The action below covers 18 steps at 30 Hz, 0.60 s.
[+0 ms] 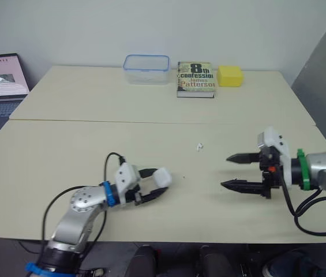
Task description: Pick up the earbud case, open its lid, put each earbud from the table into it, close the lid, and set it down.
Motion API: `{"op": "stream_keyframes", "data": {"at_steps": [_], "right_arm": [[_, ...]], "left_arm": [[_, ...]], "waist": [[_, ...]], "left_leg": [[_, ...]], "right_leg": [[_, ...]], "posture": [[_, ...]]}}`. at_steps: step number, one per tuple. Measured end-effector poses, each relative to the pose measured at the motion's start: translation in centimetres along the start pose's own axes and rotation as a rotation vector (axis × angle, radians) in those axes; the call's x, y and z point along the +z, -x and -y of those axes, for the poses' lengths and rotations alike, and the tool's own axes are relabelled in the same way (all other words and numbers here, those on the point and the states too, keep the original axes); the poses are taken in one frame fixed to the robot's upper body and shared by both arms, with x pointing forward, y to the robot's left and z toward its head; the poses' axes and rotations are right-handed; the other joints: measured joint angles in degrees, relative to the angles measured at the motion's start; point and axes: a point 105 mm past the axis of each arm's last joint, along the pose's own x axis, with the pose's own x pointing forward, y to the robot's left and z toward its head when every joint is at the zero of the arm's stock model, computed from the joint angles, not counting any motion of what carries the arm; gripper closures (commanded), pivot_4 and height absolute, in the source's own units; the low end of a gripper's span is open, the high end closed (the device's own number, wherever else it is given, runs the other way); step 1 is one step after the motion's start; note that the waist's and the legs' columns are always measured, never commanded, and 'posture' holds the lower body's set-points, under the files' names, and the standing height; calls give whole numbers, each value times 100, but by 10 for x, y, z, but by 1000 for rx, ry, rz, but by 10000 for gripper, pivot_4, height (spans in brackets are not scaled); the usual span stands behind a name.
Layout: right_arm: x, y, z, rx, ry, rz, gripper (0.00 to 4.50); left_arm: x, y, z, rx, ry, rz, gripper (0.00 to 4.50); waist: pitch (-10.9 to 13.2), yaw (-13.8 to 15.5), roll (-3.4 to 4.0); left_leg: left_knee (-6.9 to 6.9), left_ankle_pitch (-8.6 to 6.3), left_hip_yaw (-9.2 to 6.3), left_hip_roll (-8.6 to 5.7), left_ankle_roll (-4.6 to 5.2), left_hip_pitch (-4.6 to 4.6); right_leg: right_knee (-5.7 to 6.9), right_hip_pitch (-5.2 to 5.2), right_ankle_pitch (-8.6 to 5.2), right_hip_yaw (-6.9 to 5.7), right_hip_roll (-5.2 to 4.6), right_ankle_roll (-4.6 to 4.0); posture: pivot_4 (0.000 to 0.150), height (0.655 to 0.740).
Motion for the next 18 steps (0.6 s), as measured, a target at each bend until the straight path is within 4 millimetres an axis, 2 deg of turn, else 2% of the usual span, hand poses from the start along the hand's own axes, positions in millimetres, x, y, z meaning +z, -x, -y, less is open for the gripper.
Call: {"op": "stream_keyframes", "data": {"at_steps": [6,9,18], "right_arm": [[2,-36,-21,108,-235,98,0],[8,-51,-23,124,-309,133,0],[3,-71,-24,127,-429,117,0]], "left_arm": [[17,-19,-3,-64,-212,107,17386],[20,-24,-4,-85,-276,139,17386],[18,-28,3,-117,-334,174,17386]], "waist": [[0,-41,0],[0,-78,0],[0,-95,1]], "left_leg": [[3,-1,-2,-7,1,-1],[2,-2,-2,-6,4,-1],[3,-6,-6,5,11,0]], "right_leg": [[6,-3,-3,0,28,6],[6,-4,-3,2,33,7],[9,-6,-3,1,50,7]], "posture": [[1500,7400],[1500,7400],[1500,7400]]}}
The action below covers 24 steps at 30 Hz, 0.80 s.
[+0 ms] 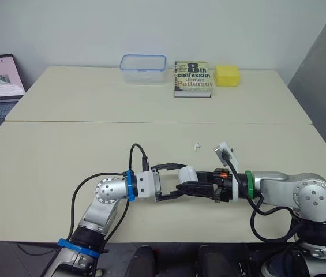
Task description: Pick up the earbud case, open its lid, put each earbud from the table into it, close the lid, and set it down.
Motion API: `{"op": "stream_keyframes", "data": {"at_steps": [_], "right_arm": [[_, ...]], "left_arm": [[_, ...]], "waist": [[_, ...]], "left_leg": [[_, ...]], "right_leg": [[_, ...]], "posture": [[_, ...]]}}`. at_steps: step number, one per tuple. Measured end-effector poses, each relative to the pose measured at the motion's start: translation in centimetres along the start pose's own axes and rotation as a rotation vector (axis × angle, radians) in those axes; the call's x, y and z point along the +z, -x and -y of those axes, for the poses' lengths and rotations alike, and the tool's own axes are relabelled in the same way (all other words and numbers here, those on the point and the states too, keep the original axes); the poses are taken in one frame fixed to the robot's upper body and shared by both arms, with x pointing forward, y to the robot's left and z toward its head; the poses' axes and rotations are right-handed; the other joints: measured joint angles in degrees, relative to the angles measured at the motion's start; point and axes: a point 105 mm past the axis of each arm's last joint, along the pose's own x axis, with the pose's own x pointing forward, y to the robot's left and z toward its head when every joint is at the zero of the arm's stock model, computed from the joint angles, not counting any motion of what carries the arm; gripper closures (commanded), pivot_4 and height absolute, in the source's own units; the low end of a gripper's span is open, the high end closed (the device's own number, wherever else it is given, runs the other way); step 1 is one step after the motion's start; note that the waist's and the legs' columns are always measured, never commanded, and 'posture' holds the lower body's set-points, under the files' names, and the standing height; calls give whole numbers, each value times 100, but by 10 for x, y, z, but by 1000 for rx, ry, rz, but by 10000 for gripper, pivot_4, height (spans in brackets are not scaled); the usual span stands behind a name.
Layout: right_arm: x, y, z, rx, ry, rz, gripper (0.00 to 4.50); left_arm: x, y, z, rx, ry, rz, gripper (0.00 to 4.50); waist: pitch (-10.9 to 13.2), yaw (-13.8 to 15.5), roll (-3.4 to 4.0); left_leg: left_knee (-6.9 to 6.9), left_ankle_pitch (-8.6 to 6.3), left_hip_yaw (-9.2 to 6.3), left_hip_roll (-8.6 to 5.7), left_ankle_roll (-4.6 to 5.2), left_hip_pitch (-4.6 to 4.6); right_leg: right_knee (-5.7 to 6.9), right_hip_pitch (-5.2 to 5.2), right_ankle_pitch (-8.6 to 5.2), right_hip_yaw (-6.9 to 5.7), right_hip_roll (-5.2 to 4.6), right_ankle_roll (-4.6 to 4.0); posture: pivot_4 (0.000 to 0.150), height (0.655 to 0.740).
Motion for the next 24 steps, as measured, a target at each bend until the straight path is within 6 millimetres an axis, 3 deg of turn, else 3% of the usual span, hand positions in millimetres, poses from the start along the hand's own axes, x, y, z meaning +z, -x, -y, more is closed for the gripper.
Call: {"op": "stream_keyframes", "data": {"at_steps": [7,11,19,24], "right_arm": [[-5,2,5,-12,-30,-26,0],[-8,2,8,-20,-48,-32,8081],[-8,4,12,-22,-68,-23,36615],[-9,4,13,-6,-88,-23,37336]], "left_arm": [[2,0,-1,10,-16,8,17386],[2,0,-2,16,-18,9,17386],[4,-1,0,11,-33,19,17386],[3,0,0,7,-33,18,17386]], "waist": [[0,-1,0],[0,-1,0],[0,-1,0],[0,-1,0]], "left_leg": [[0,-1,-1,2,2,0],[0,-1,-2,3,2,-1],[0,-2,-2,5,3,0],[-1,-2,-2,5,4,0]], "right_leg": [[0,-1,0,0,4,0],[-1,-1,0,-1,5,1],[-1,-2,-1,-1,7,1],[-2,-1,-1,-1,8,1]], "posture": [[1500,7400],[1500,7400],[1500,7400],[1500,7400]]}}
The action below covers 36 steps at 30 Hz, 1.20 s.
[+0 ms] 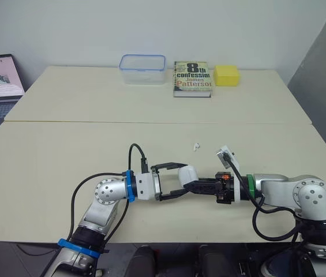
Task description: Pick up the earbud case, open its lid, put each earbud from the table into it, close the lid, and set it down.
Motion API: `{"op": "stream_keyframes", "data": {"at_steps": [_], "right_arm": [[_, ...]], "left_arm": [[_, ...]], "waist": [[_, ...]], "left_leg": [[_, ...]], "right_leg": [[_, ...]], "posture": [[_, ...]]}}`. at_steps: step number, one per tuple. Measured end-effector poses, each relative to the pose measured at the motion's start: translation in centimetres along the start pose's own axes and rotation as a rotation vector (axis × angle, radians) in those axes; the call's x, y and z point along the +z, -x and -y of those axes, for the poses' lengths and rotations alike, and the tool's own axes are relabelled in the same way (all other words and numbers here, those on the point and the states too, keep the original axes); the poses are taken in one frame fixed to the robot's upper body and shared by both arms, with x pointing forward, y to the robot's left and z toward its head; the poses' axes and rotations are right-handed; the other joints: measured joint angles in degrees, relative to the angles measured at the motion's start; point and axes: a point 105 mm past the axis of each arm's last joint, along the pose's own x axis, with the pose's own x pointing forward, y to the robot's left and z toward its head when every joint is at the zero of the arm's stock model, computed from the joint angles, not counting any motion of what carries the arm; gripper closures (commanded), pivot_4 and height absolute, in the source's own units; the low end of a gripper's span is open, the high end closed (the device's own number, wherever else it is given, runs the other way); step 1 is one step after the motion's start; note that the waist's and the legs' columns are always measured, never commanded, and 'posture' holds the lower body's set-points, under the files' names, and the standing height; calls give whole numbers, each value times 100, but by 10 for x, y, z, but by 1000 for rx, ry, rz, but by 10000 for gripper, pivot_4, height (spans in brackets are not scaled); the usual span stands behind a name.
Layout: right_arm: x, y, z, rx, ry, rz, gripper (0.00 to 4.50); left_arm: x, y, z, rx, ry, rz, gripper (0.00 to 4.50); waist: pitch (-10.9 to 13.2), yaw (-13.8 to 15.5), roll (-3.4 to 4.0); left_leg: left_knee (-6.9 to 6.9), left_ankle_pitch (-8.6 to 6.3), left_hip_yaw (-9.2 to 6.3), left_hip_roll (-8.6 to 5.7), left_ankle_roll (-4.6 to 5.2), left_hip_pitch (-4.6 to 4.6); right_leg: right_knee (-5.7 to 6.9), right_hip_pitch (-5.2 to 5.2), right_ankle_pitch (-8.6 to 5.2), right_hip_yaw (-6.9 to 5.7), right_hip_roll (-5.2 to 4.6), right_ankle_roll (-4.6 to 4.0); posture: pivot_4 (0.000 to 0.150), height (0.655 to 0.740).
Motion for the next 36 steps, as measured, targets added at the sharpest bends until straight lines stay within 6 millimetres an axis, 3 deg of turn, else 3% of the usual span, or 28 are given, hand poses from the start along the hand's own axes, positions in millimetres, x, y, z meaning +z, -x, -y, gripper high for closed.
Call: {"op": "stream_keyframes", "data": {"at_steps": [8,10,14,19,22,26,30,36], "right_arm": [[-1,0,0,12,-7,-3,37336],[0,0,-1,20,-6,-3,37336],[1,-1,-4,37,5,-7,37336],[9,2,-6,31,70,-33,37336],[13,11,2,-61,198,-107,37336],[24,21,8,-175,514,-240,37336],[24,21,9,-165,750,-357,37336],[12,17,10,-85,919,-486,37336]], "left_arm": [[0,0,1,-10,6,6,17386],[0,1,0,-7,48,16,9981],[-7,3,-1,-23,175,-14,0],[-25,21,-7,-71,327,-194,0],[-29,32,-7,-75,486,-284,0],[-22,43,-6,-102,599,-413,0],[-3,30,-6,-132,639,-396,0],[15,9,-18,-149,569,-381,0]], "waist": [[0,0,0],[0,0,0],[0,-10,0],[2,-30,3],[9,-35,9],[13,-48,15],[15,-48,13],[16,-40,12]], "left_leg": [[0,0,0,0,1,0],[0,0,0,0,1,0],[0,-1,-2,1,1,0],[-2,-2,-5,2,3,-1],[-2,-2,-7,2,3,-6],[-10,-2,-15,4,4,-5],[-12,-3,-17,5,3,-9],[-7,-3,-14,2,3,-9]], "right_leg": [[0,0,0,0,0,0],[0,0,0,0,0,0],[0,-1,0,-1,3,1],[-1,-3,-1,-2,6,1],[-5,-8,-1,-4,5,2],[-13,-8,-4,-12,5,0],[-24,-7,-4,-15,5,1],[-23,-6,-4,-12,4,1]], "posture": [[1500,7400],[1500,7400],[1500,7400],[1500,7400],[1500,7400],[1500,7400],[1500,7400],[1500,7400]]}}
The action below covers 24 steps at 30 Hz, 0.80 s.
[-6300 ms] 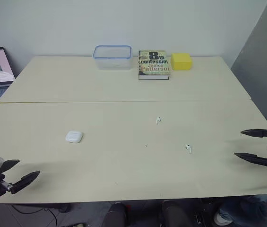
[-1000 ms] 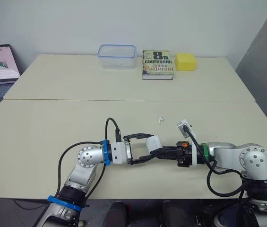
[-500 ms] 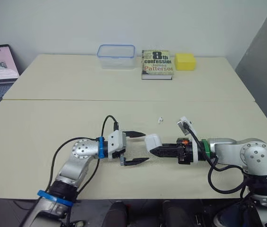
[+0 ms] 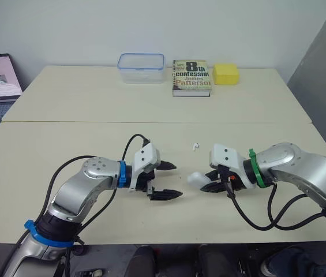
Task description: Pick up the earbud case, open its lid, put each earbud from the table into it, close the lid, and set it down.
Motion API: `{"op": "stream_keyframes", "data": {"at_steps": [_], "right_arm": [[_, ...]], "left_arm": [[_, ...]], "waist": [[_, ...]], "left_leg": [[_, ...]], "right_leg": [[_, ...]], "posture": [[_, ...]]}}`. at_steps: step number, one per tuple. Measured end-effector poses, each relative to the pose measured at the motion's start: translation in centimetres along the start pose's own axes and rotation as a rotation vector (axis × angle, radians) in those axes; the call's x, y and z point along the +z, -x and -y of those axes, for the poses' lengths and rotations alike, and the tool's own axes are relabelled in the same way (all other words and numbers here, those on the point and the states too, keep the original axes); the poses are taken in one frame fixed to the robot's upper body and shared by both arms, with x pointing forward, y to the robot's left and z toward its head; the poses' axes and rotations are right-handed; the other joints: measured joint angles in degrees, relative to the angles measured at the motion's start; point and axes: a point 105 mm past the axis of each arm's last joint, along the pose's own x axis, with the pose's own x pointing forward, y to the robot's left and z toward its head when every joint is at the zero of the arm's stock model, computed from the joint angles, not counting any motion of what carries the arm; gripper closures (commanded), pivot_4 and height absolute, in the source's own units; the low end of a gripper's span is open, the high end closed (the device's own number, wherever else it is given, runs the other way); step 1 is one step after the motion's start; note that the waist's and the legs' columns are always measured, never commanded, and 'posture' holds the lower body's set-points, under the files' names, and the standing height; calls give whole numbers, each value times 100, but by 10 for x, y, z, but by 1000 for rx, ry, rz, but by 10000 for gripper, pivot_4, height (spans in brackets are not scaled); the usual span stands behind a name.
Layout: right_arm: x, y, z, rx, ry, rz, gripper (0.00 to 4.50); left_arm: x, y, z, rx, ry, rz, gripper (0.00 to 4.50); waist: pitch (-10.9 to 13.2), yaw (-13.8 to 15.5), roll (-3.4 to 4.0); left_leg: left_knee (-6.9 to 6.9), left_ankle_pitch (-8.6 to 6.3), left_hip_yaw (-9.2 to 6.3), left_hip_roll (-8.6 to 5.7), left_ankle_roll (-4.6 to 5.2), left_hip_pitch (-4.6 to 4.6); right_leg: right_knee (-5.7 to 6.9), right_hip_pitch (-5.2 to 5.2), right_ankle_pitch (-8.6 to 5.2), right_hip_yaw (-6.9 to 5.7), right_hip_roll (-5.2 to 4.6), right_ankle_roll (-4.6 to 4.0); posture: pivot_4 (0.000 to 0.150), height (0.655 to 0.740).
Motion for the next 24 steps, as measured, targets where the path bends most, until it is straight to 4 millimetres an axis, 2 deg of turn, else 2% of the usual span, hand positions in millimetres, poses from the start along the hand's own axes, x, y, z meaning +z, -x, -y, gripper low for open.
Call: {"op": "stream_keyframes", "data": {"at_steps": [4,8,22,24], "right_arm": [[-1,-4,1,17,53,-12,37336],[0,-7,2,27,64,-14,37336],[9,-12,4,43,73,-11,37336],[9,-13,4,45,72,-12,37336]], "left_arm": [[8,-10,1,-26,-63,-29,0],[6,-17,5,-53,-74,-48,0],[0,-23,6,-58,-115,-86,0],[1,-24,7,-61,-123,-78,3972]], "waist": [[0,8,0],[0,11,0],[0,12,0],[0,12,0]], "left_leg": [[1,0,3,0,0,2],[1,0,1,1,0,1],[6,0,-1,0,0,2],[7,0,0,-1,0,2]], "right_leg": [[3,0,0,3,0,0],[3,0,0,2,0,0],[12,0,0,2,0,0],[12,1,0,3,0,0]], "posture": [[1500,7400],[1500,7400],[1500,7400],[1500,7400]]}}
